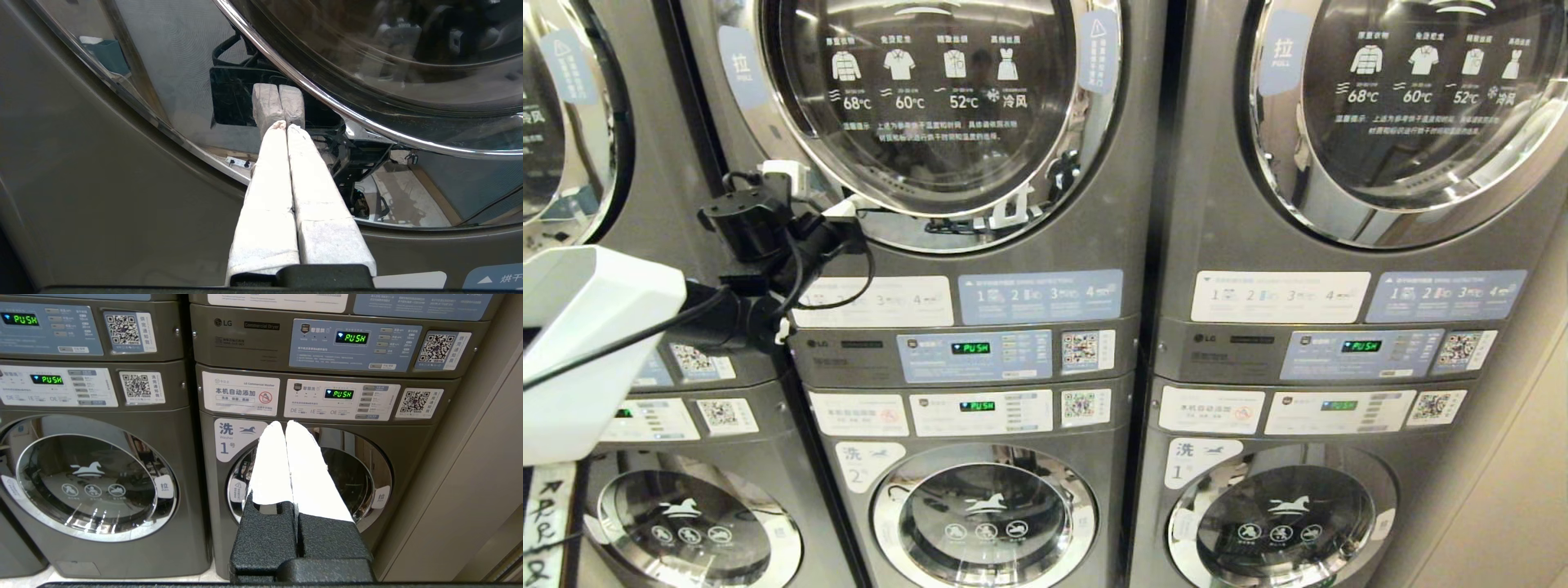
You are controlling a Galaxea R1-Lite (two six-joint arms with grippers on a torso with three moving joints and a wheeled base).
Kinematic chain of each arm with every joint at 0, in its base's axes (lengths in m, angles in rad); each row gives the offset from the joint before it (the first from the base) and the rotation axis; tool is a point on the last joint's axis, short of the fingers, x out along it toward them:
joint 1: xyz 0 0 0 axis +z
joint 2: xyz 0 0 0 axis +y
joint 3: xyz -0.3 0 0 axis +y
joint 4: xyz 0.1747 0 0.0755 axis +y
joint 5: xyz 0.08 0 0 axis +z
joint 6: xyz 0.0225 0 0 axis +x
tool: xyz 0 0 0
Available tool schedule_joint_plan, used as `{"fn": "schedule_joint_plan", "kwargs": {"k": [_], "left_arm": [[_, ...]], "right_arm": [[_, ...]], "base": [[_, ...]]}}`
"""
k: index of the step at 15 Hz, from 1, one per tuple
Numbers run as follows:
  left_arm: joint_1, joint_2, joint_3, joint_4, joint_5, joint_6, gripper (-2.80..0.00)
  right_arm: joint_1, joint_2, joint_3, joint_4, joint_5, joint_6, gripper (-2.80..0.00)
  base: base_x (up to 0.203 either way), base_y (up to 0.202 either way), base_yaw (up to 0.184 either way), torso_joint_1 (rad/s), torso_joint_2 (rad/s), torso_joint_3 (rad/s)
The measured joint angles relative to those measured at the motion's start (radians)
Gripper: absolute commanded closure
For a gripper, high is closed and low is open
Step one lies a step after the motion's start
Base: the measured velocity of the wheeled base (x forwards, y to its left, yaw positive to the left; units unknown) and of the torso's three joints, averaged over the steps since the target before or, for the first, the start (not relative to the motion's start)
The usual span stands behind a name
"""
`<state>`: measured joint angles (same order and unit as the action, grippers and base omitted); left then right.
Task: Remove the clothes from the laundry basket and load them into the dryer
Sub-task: Close the dryer
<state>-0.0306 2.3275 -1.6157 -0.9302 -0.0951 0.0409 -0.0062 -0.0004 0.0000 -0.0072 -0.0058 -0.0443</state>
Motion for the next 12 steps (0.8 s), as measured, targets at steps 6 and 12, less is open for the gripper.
{"fn": "schedule_joint_plan", "kwargs": {"k": [6,12], "left_arm": [[-0.003,0.029,-0.054,0.011,0.0,0.0,0.0],[-0.031,-0.119,0.126,-0.023,-0.003,0.005,0.0]], "right_arm": [[0.0,0.0,0.0,0.0,0.0,-0.001,0.0],[0.0,0.0,-0.001,0.009,0.001,0.002,0.0]], "base": [[0.0,0.0,0.0,0.0,0.0,0.0],[0.0,0.0,0.0,0.0,0.0,0.0]]}}
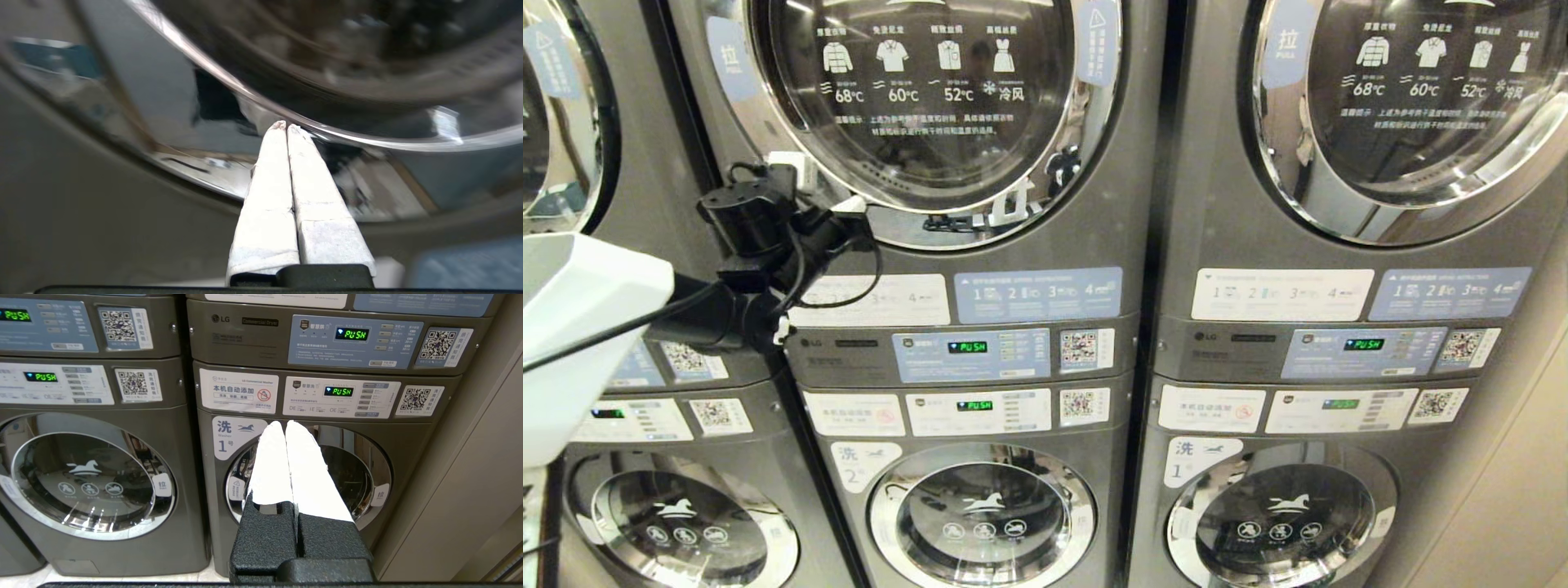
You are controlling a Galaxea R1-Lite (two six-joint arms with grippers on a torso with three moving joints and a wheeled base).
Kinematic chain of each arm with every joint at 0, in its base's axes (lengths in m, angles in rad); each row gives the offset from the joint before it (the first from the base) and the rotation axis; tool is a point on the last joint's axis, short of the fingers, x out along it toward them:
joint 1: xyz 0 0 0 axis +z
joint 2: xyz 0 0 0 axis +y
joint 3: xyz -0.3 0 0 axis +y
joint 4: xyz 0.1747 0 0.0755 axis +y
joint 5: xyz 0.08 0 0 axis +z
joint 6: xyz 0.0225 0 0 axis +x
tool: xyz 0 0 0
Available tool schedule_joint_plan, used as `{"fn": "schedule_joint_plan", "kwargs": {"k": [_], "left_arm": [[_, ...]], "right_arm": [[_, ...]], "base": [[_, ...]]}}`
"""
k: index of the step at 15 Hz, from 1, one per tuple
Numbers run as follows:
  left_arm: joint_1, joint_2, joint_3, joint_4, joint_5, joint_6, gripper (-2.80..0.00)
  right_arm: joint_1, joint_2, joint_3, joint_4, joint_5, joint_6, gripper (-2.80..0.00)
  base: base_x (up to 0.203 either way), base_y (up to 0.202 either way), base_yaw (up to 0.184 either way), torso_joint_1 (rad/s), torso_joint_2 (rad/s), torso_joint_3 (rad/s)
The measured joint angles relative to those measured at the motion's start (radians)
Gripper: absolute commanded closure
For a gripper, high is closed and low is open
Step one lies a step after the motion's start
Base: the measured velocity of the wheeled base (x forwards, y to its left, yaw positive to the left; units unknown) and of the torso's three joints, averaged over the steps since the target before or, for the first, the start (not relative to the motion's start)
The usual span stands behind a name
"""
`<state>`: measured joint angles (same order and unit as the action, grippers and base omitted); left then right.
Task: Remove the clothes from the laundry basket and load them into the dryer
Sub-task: Close the dryer
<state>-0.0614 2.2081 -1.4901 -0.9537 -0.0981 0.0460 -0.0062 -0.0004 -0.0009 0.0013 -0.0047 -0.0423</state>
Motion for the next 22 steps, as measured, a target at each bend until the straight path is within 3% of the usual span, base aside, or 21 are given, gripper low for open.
{"fn": "schedule_joint_plan", "kwargs": {"k": [7,11,15,18,22], "left_arm": [[-0.045,-0.354,0.615,-0.158,-0.005,-0.006,0.0],[-0.176,-0.435,0.851,-0.27,-0.009,-0.04,0.0],[-0.274,-0.398,0.91,-0.292,-0.01,-0.081,0.0],[-0.321,-0.294,0.912,-0.39,-0.01,-0.094,0.0],[-0.368,-0.15,0.852,-0.443,-0.002,-0.1,0.0]], "right_arm": [[0.0,0.0,0.0,0.006,-0.001,0.003,0.0],[0.001,0.0,0.001,0.005,-0.003,0.018,0.0],[0.0,0.0,0.001,0.002,-0.006,0.068,0.0],[0.0,0.0,0.001,0.002,-0.006,0.07,0.0],[0.0,0.0,0.001,0.002,-0.006,0.07,0.0]], "base": [[0.0,0.0,0.0,0.0,0.0,0.0],[0.0,0.0,0.0,0.0,0.0,0.0],[0.0,0.0,0.0,0.0,0.0,0.0],[0.0,0.0,0.0,0.0,0.0,0.0],[0.0,0.0,0.0,0.0,0.0,0.0]]}}
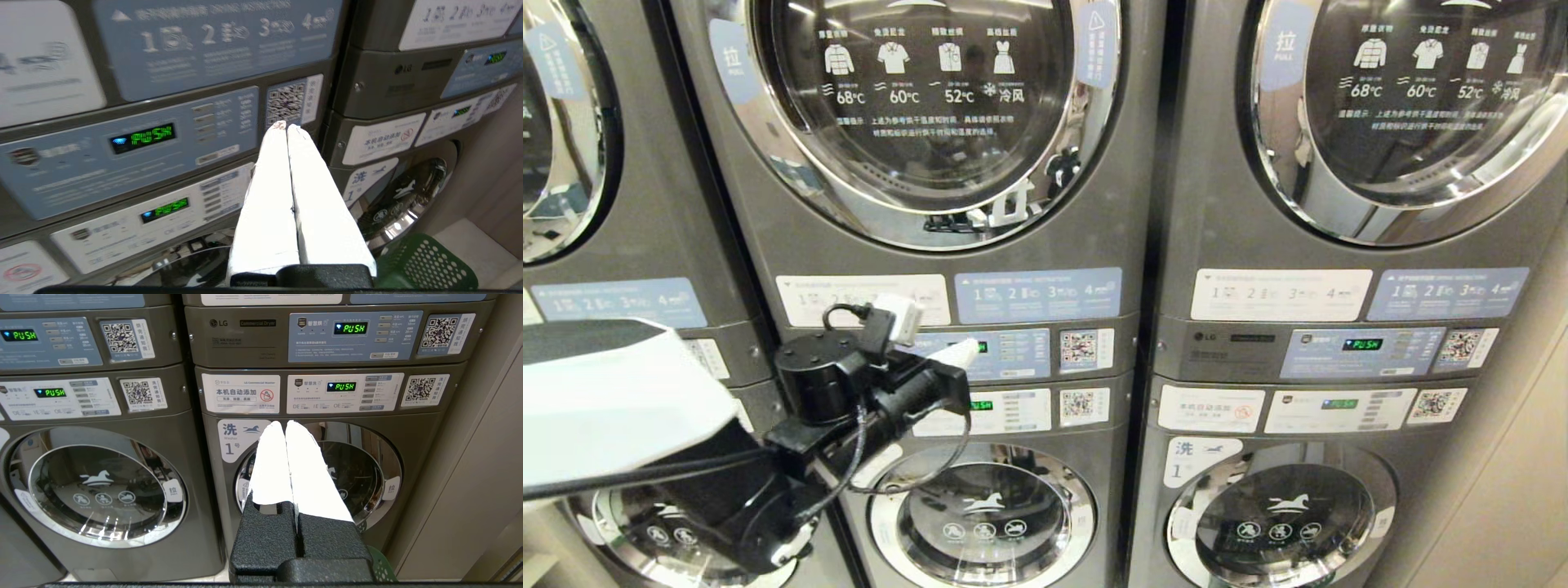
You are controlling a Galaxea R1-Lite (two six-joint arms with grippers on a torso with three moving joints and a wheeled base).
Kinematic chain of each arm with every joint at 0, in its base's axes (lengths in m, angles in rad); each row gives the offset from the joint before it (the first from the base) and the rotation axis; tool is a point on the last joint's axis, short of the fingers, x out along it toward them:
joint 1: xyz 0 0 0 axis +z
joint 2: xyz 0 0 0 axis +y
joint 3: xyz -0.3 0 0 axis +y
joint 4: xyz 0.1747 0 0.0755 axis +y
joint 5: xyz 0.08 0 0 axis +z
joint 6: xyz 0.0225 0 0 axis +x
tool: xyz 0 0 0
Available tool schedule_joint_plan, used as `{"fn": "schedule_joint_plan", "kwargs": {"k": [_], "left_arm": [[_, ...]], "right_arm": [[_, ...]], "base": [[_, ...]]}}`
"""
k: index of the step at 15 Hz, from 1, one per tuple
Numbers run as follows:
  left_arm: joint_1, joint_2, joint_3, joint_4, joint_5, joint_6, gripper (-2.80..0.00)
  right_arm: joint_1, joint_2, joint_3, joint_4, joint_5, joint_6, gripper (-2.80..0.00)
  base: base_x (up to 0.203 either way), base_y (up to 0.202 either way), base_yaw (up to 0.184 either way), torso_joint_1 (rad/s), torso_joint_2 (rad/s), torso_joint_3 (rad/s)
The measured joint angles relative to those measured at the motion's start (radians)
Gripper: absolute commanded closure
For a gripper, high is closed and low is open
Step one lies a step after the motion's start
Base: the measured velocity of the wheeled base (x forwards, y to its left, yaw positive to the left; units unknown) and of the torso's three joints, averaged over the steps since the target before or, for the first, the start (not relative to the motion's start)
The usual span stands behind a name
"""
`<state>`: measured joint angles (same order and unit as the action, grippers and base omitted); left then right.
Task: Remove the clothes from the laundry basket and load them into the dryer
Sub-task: Close the dryer
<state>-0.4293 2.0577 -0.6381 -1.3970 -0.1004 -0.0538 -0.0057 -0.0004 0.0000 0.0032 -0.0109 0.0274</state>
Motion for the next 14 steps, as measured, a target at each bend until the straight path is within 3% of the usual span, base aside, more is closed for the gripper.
{"fn": "schedule_joint_plan", "kwargs": {"k": [5,14], "left_arm": [[0.007,0.16,-0.123,0.017,0.006,0.0,0.0],[0.031,0.325,-0.478,0.333,0.004,-0.001,0.0]], "right_arm": [[0.0,0.0,0.0,0.0,0.0,0.0,0.0],[0.0,0.0,0.0,0.0,0.0,0.0,0.0]], "base": [[0.0,0.0,0.0,0.0,0.0,0.0],[0.0,0.0,0.0,0.0,0.0,0.0]]}}
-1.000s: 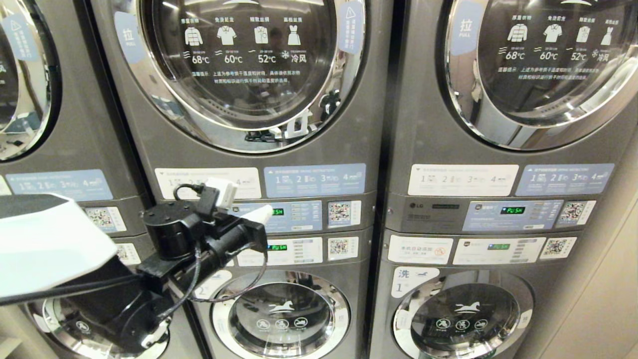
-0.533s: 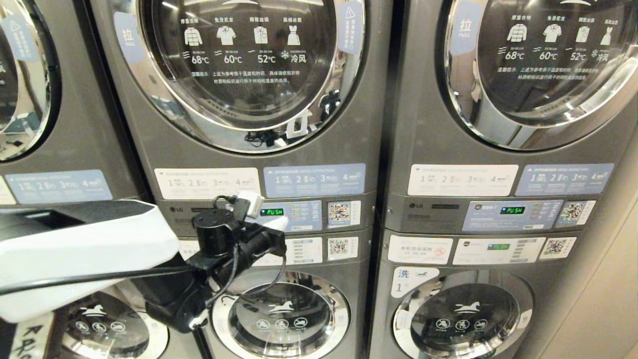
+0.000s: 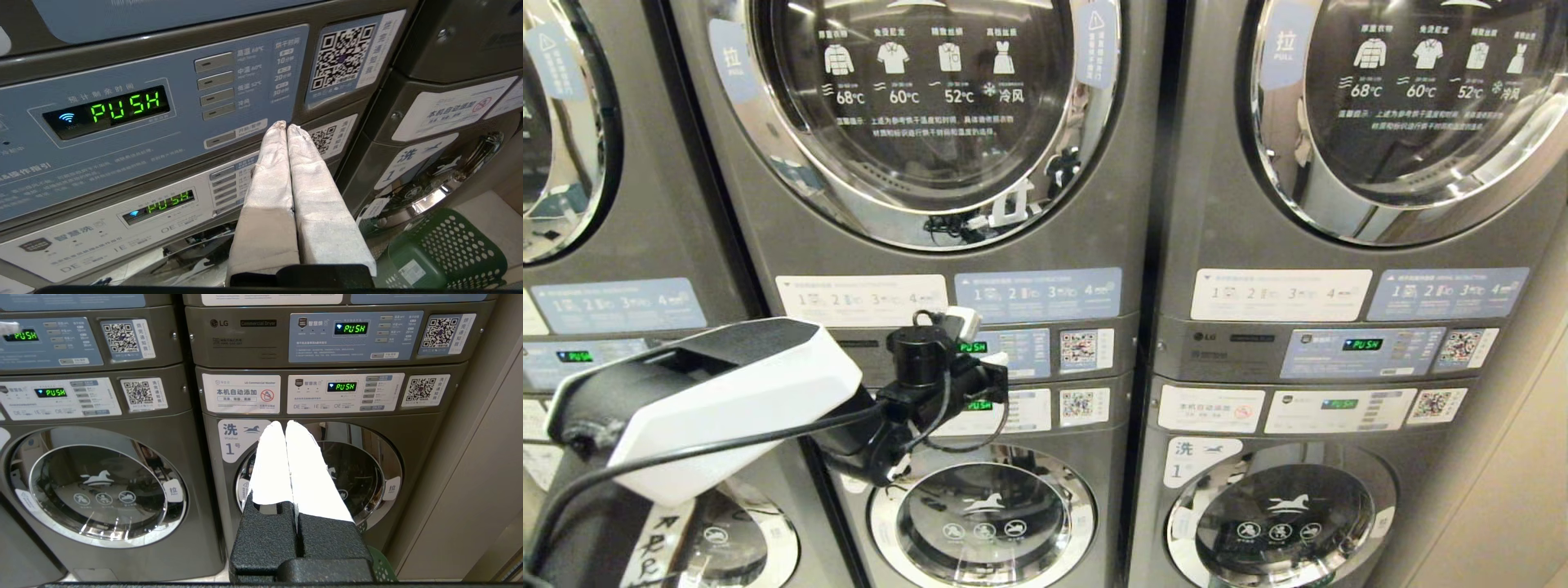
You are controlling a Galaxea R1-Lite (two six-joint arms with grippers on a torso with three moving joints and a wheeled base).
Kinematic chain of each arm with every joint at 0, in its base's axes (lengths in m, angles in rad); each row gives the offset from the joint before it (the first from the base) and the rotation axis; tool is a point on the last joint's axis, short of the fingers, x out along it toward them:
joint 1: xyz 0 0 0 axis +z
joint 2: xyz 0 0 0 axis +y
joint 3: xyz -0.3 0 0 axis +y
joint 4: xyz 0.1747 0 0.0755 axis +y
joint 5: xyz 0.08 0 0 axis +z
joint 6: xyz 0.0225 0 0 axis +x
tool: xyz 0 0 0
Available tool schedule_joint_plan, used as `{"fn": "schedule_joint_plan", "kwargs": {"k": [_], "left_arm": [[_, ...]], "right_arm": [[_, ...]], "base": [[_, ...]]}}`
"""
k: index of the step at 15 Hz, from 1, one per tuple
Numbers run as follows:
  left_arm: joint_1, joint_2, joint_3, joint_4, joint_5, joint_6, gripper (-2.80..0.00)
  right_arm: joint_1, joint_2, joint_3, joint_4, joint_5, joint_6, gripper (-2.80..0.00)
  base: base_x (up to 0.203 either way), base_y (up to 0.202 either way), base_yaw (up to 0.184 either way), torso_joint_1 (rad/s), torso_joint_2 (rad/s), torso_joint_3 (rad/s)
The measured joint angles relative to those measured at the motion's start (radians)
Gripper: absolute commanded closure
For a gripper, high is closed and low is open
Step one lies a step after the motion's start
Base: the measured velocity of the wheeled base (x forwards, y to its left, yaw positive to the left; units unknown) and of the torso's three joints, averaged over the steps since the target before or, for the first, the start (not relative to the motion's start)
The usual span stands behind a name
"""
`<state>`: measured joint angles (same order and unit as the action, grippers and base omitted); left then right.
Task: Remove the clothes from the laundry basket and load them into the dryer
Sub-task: Close the dryer
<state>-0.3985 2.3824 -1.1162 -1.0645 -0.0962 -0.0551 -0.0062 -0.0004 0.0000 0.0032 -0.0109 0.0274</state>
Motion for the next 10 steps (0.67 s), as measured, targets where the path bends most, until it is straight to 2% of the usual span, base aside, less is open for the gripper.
{"fn": "schedule_joint_plan", "kwargs": {"k": [10], "left_arm": [[0.014,0.177,-0.25,0.005,-0.001,0.0,0.0]], "right_arm": [[0.0,0.0,0.0,0.0,0.0,0.0,0.0]], "base": [[0.0,0.0,0.0,0.0,0.0,0.0]]}}
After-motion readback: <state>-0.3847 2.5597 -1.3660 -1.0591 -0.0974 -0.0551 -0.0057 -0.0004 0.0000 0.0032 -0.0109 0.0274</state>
